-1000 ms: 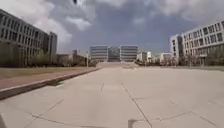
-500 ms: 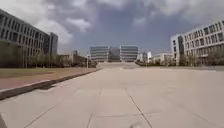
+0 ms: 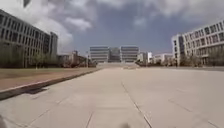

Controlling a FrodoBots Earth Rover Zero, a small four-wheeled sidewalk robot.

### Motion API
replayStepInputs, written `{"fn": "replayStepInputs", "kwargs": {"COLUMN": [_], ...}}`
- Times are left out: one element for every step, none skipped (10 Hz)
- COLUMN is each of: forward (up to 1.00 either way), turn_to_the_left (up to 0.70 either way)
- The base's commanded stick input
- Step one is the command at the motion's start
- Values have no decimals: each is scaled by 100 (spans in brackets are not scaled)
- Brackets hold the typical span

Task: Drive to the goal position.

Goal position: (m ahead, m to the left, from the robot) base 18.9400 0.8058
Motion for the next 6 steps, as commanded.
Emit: {"fn": "replayStepInputs", "kwargs": {"forward": [100, 100, 100, 100, 100, 100], "turn_to_the_left": [0, 0, 0, 0, 0, 0]}}
